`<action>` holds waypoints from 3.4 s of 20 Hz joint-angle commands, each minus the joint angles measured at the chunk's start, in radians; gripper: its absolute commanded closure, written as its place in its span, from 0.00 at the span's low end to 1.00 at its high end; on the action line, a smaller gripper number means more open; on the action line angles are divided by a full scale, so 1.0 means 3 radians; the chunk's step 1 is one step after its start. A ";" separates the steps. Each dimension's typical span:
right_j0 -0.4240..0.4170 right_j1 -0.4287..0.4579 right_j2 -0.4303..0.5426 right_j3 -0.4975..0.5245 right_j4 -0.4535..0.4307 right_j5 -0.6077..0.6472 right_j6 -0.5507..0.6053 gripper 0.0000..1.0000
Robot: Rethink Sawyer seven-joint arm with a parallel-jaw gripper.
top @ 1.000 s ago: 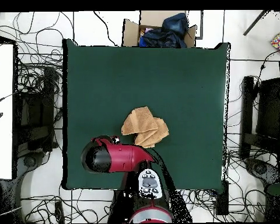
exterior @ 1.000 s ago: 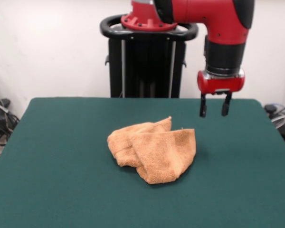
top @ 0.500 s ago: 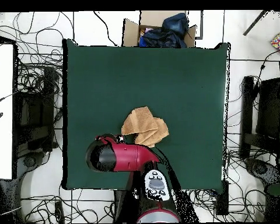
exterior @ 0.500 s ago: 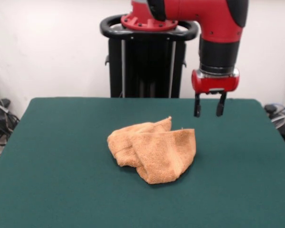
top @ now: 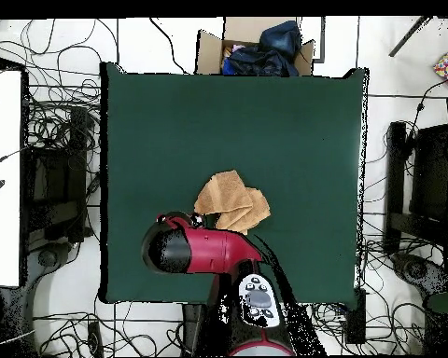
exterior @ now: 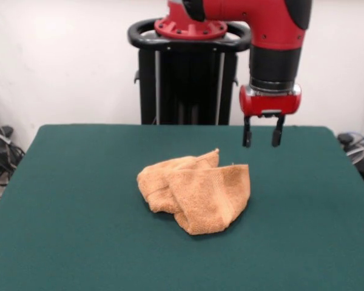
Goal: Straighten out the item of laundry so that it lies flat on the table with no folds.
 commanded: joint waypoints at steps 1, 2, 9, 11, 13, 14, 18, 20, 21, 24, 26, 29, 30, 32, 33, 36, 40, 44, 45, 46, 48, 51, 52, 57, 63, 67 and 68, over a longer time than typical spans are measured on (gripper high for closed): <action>-0.0012 0.0079 0.0204 0.0035 -0.0112 0.0252 0.0314 0.00; -0.0012 0.0096 0.0202 0.0032 -0.0117 0.0228 0.0317 0.00; -0.0026 0.0072 0.0213 0.0067 -0.0111 0.0211 0.0330 0.00; 0.0002 0.0039 0.0189 0.0078 -0.0110 0.0216 0.0344 0.00; -0.0005 0.0038 0.0189 0.0093 -0.0118 0.0195 0.0344 0.00; -0.0005 0.0051 0.0181 0.0080 -0.0125 0.0192 0.0338 0.00; -0.0031 0.0229 0.0190 0.0087 -0.0160 0.0062 0.0345 0.00; 0.0002 0.0358 0.0156 0.0098 -0.0196 -0.0086 0.0387 0.00; 0.0022 0.0377 0.0144 0.0101 -0.0205 -0.0109 0.0400 0.00; 0.0049 0.0309 0.0138 0.0171 -0.0213 -0.0094 0.0445 0.00; 0.0015 0.0332 0.0165 0.0193 -0.0247 -0.0137 0.0447 0.00; -0.0017 0.0409 0.0194 0.0237 -0.0305 -0.0263 0.0482 0.00; -0.0022 0.0431 0.0197 0.0237 -0.0319 -0.0287 0.0488 0.00; -0.0019 0.0442 0.0205 0.0258 -0.0336 -0.0328 0.0503 0.00; -0.0010 0.0434 0.0206 0.0276 -0.0338 -0.0344 0.0516 0.00; -0.0018 0.0482 0.0209 0.0218 -0.0334 -0.0334 0.0509 0.00; -0.0043 0.0513 0.0221 0.0181 -0.0342 -0.0332 0.0491 0.00; -0.0035 0.0480 0.0203 0.0163 -0.0342 -0.0310 0.0469 0.00; -0.0031 0.0480 0.0189 0.0118 -0.0336 -0.0279 0.0453 0.00; -0.0030 0.0486 0.0186 0.0089 -0.0332 -0.0261 0.0442 0.00; -0.0079 0.0519 0.0217 0.0051 -0.0341 -0.0245 0.0405 0.00; -0.0116 0.0493 0.0250 0.0073 -0.0355 -0.0245 0.0389 0.00; -0.0127 0.0466 0.0252 0.0081 -0.0362 -0.0223 0.0376 0.00; -0.0242 0.0307 0.0282 0.0183 -0.0429 -0.0129 0.0303 0.00; -0.0367 0.0284 0.0324 0.0149 -0.0532 -0.0064 0.0218 0.00; -0.0355 0.0196 0.0327 0.0185 -0.0576 -0.0028 0.0246 0.00; -0.0355 0.0196 0.0327 0.0190 -0.0588 -0.0037 0.0251 0.00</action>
